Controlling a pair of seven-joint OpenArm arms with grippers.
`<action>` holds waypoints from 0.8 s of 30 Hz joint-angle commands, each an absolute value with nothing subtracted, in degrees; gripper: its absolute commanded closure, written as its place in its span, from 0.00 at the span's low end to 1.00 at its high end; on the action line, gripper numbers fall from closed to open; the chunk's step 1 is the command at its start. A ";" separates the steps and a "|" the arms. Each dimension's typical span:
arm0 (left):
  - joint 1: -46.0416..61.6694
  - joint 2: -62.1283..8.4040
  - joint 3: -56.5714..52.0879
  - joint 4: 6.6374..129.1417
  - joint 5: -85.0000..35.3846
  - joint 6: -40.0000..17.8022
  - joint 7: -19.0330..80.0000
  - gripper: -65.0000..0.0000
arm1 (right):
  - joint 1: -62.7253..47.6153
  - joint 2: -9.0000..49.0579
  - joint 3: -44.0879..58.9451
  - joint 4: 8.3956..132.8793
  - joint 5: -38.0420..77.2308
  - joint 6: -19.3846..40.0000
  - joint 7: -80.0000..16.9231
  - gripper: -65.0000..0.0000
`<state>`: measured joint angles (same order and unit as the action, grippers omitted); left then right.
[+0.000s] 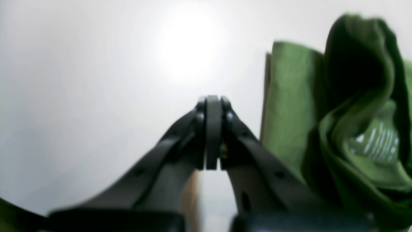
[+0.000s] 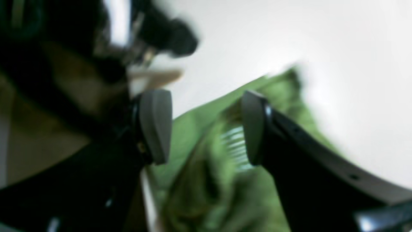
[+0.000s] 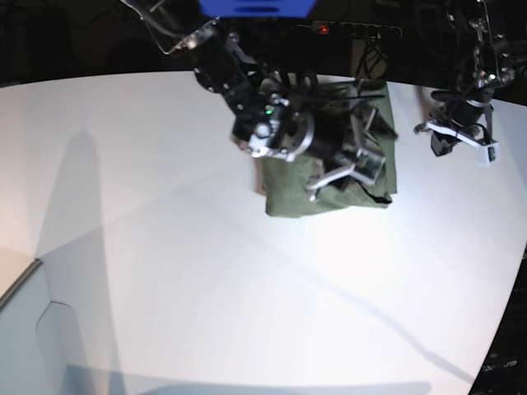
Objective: Layout the t-shirt on the table in an organized manner, then fold the t-shirt properly
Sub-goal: 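Lower the folded end onto the stack and press it with the right gripper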
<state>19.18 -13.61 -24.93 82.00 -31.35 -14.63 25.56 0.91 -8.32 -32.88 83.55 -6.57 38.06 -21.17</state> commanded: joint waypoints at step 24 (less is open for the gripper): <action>19.03 -14.37 -25.19 83.30 -31.87 -14.99 24.75 1.00 | -7.34 -6.81 -27.82 84.00 -5.93 37.67 -19.65 0.46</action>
<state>19.18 -13.63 -24.88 82.19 -31.38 -14.66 25.93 -8.12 -6.04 -27.70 83.07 -7.05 37.71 -21.15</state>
